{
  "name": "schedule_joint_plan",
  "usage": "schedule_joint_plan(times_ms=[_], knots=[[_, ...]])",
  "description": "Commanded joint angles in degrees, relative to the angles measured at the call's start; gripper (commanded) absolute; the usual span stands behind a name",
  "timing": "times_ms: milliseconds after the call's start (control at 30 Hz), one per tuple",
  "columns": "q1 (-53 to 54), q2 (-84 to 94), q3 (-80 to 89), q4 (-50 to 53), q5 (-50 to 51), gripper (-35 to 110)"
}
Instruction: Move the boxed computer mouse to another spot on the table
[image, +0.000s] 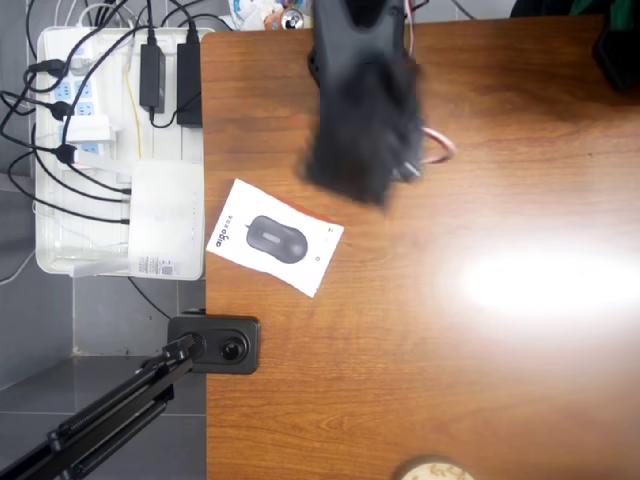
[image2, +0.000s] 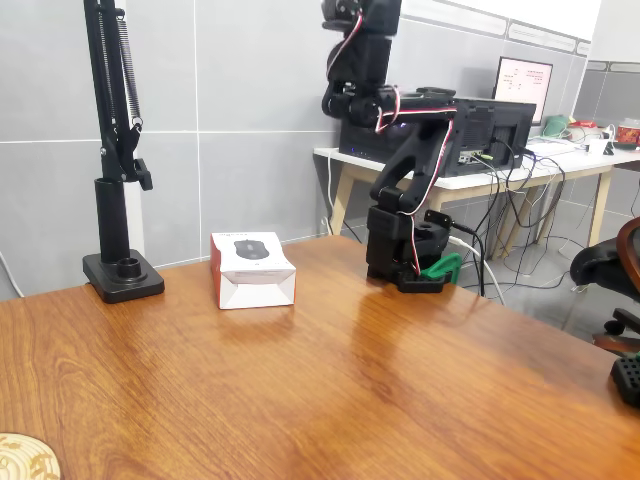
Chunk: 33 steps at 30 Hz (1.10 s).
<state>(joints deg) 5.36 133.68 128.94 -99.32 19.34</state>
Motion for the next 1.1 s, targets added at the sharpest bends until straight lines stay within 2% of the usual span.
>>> schedule_joint_plan(times_ms=[0, 100, 600, 1067], knots=[[4.22, 9.05, 6.33, -2.11, -6.77, 0], [5.89, 16.26, 12.83, -2.11, -9.67, 0], [10.28, 33.57, 30.85, -2.02, -12.04, 0], [5.63, 44.38, 31.55, -2.02, -11.60, 0]])
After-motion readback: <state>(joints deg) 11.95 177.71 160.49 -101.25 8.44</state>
